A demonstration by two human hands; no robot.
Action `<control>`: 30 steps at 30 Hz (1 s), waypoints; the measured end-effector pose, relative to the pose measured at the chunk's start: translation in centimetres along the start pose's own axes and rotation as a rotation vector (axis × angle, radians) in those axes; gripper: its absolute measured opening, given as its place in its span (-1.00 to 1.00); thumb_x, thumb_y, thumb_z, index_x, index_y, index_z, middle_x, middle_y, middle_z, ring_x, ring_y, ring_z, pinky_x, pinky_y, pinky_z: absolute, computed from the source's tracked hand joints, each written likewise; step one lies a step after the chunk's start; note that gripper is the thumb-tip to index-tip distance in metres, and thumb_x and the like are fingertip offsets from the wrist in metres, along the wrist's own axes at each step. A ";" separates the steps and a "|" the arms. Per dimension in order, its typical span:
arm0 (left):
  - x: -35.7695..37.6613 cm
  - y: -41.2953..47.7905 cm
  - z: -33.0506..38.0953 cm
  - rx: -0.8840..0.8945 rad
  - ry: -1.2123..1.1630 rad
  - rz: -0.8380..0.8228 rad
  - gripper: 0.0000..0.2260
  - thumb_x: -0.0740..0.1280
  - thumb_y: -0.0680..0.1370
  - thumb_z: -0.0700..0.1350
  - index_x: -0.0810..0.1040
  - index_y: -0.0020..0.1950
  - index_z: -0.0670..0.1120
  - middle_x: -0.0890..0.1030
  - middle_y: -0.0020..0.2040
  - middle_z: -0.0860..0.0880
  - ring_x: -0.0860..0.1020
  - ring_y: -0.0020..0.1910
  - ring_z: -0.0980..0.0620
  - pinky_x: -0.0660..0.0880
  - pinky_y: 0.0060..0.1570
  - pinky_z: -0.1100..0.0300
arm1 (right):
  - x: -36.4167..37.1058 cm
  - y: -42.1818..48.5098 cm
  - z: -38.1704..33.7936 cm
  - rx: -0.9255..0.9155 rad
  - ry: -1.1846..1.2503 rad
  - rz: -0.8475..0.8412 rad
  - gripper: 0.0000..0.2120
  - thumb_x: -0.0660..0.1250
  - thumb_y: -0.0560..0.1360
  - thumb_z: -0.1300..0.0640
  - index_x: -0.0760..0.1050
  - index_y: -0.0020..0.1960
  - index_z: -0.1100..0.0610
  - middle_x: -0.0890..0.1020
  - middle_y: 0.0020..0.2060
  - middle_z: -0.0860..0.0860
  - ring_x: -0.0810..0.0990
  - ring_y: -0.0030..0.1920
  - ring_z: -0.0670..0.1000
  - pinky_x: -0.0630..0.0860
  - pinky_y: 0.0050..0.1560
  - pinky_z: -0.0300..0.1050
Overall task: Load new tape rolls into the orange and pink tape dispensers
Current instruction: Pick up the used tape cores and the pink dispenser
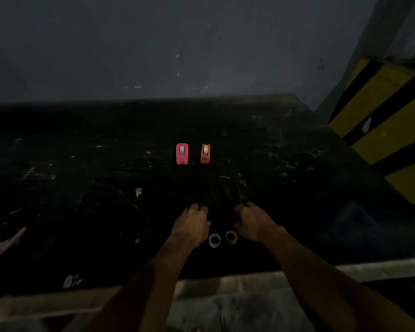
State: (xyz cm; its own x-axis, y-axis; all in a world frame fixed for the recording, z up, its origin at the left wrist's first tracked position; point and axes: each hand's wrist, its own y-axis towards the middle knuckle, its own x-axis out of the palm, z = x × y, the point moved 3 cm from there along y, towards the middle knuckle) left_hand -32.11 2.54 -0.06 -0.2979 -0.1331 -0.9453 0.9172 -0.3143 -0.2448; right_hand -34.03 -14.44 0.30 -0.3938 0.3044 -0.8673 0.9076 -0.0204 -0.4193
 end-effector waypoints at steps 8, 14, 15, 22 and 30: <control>4.2 -1.6 0.1 -0.039 -0.071 -0.061 -0.62 0.30 0.52 -0.03 0.41 0.31 -0.09 0.42 0.32 -0.15 0.46 0.30 -0.21 0.42 0.28 0.01 | 4.4 -0.4 0.9 -0.045 0.008 -0.022 -0.54 0.33 0.46 0.08 0.36 0.34 0.09 0.44 0.27 0.22 0.47 0.27 0.26 0.43 0.31 0.00; 5.5 0.1 0.7 0.001 -0.096 -0.132 -0.59 0.35 0.50 -0.07 0.42 0.33 -0.09 0.41 0.33 -0.15 0.47 0.30 -0.20 0.43 0.27 0.01 | 5.3 0.9 0.8 -0.050 -0.015 -0.037 -0.55 0.26 0.54 0.05 0.34 0.38 0.17 0.42 0.33 0.22 0.41 0.32 0.24 0.38 0.32 0.00; 5.7 0.5 0.7 0.002 -0.092 -0.147 -0.56 0.36 0.50 -0.07 0.41 0.36 -0.09 0.39 0.36 -0.14 0.46 0.31 -0.20 0.43 0.29 0.01 | 5.3 1.1 0.7 -0.064 -0.037 -0.048 -0.57 0.23 0.57 0.07 0.35 0.38 0.20 0.42 0.34 0.21 0.38 0.34 0.23 0.38 0.33 0.01; 6.6 1.7 0.2 0.011 -0.094 -0.171 -0.60 0.35 0.52 -0.07 0.44 0.35 -0.07 0.39 0.36 -0.13 0.46 0.31 -0.19 0.43 0.31 0.03 | 6.3 2.7 0.4 -0.044 -0.033 -0.063 -0.60 0.23 0.55 0.05 0.40 0.35 0.16 0.45 0.32 0.22 0.40 0.33 0.25 0.41 0.32 0.03; 5.6 1.7 -0.5 0.004 -0.113 -0.152 -0.63 0.35 0.51 -0.08 0.48 0.30 -0.08 0.42 0.33 -0.15 0.46 0.29 -0.20 0.43 0.30 0.04 | 6.5 3.4 0.3 -0.016 0.019 -0.072 -0.69 0.21 0.53 0.03 0.48 0.19 0.17 0.49 0.24 0.21 0.46 0.23 0.25 0.46 0.24 0.01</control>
State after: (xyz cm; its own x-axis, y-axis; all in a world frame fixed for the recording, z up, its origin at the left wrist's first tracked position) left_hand -32.09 1.71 -5.86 -0.4612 -0.1884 -0.8671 0.8582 -0.3429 -0.3820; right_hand -33.58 -12.79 -6.87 -0.4557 0.3221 -0.8298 0.8793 0.0178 -0.4759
